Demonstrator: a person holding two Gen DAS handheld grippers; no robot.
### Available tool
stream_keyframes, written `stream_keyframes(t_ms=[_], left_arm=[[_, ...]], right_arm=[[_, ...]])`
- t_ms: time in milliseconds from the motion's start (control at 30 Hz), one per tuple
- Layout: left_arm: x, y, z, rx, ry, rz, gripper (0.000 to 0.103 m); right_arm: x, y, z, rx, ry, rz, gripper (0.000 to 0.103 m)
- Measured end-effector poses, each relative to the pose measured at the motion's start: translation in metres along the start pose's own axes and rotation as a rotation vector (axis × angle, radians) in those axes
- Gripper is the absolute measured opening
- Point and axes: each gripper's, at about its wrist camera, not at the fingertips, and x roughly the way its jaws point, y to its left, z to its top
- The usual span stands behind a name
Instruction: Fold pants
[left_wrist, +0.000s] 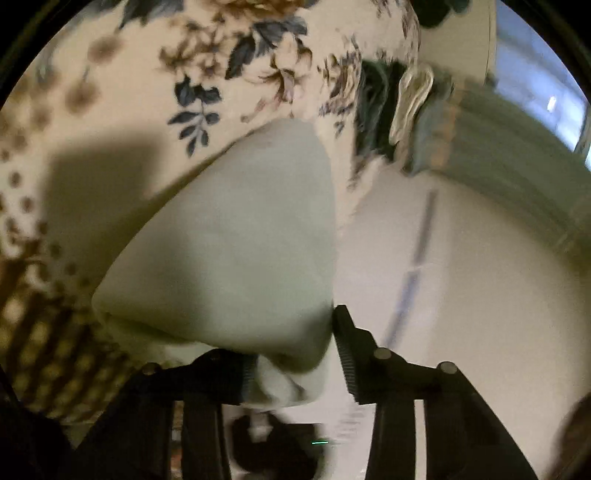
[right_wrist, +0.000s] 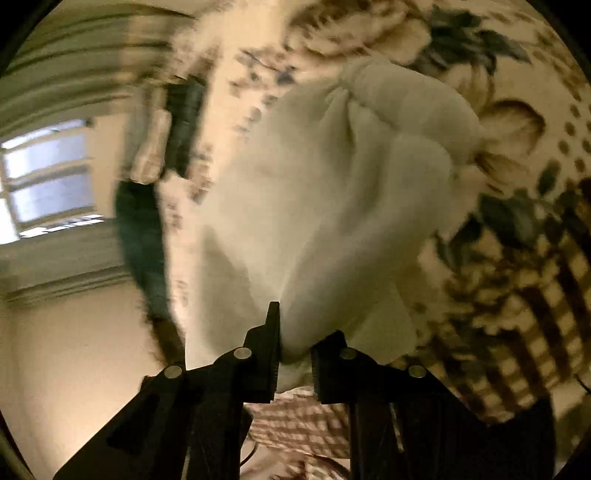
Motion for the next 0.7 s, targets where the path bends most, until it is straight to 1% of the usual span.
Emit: stream_keyframes(t_ms=[33, 67, 100, 133, 167, 200, 233, 267, 300, 333, 367, 400, 433, 467, 500, 567, 600, 633, 667, 700], left_arm=[[-0.002, 0.015, 0.008, -0.053, -0.015, -0.004, 0.034], [-0.004, 0.033, 0.014, -0.109, -0.038, 0.006, 0.034], [-0.007, 0.047, 0.018, -0.147, -0.046, -0.006, 0.034], [-0.013, 0.062, 0.022, -0.181, -0.065, 0.008, 0.034], [-0.021, 0.075, 0.025, -0.202, -0.087, 0.022, 0.035], [-0.024, 0.079, 0.027, -0.206, -0.083, 0.012, 0.038], [-0.028, 0.082, 0.028, -0.210, -0.071, 0.012, 0.038], [-0.034, 0.080, 0.030, -0.214, -0.056, 0.024, 0.039], [-0.036, 0.075, 0.030, -0.212, -0.048, 0.031, 0.042], [-0.043, 0.068, 0.029, -0.201, -0.029, 0.064, 0.051], [-0.051, 0.060, 0.028, -0.182, -0.017, 0.102, 0.057], [-0.060, 0.051, 0.024, -0.159, -0.022, 0.116, 0.064], [-0.066, 0.040, 0.021, -0.127, -0.030, 0.146, 0.067], [-0.072, 0.022, 0.020, -0.066, -0.038, 0.189, 0.069], [-0.074, 0.008, 0.017, -0.005, -0.038, 0.216, 0.070], [-0.067, -0.026, 0.010, 0.190, -0.022, 0.344, 0.071], [-0.051, -0.051, 0.007, 0.333, 0.002, 0.428, 0.071], [-0.033, -0.071, 0.004, 0.453, 0.020, 0.510, 0.071], [-0.006, -0.095, -0.001, 0.615, 0.054, 0.618, 0.071], [0.010, -0.107, -0.005, 0.708, 0.076, 0.651, 0.071]], right_arm=[[0.002, -0.005, 0.001, -0.005, 0.009, -0.034, 0.015], [0.010, -0.011, 0.002, -0.009, 0.044, -0.086, 0.015], [0.019, -0.015, 0.001, -0.016, 0.077, -0.127, 0.015], [0.027, -0.022, -0.002, -0.020, 0.109, -0.163, 0.015], [0.039, -0.028, -0.006, -0.010, 0.145, -0.202, 0.015], [0.044, -0.035, -0.010, 0.002, 0.165, -0.221, 0.015], [0.050, -0.039, -0.012, 0.016, 0.192, -0.233, 0.017], [0.055, -0.042, -0.013, 0.040, 0.230, -0.224, 0.027], [0.056, -0.043, -0.013, 0.056, 0.243, -0.212, 0.034], [0.053, -0.045, -0.012, 0.075, 0.258, -0.199, 0.047], [0.051, -0.046, -0.012, 0.086, 0.268, -0.192, 0.062], [0.046, -0.049, -0.012, 0.097, 0.269, -0.179, 0.066], [0.041, -0.051, -0.013, 0.102, 0.264, -0.164, 0.069], [0.038, -0.054, -0.014, 0.106, 0.268, -0.160, 0.070], [0.036, -0.057, -0.015, 0.107, 0.274, -0.162, 0.072], [0.034, -0.057, -0.016, 0.123, 0.263, -0.206, 0.074], [0.033, -0.056, -0.014, 0.118, 0.247, -0.206, 0.074], [0.026, -0.047, -0.013, 0.092, 0.219, -0.209, 0.074], [0.016, -0.040, -0.013, 0.056, 0.182, -0.232, 0.074], [0.003, -0.027, -0.011, 0.003, 0.115, -0.276, 0.074]])
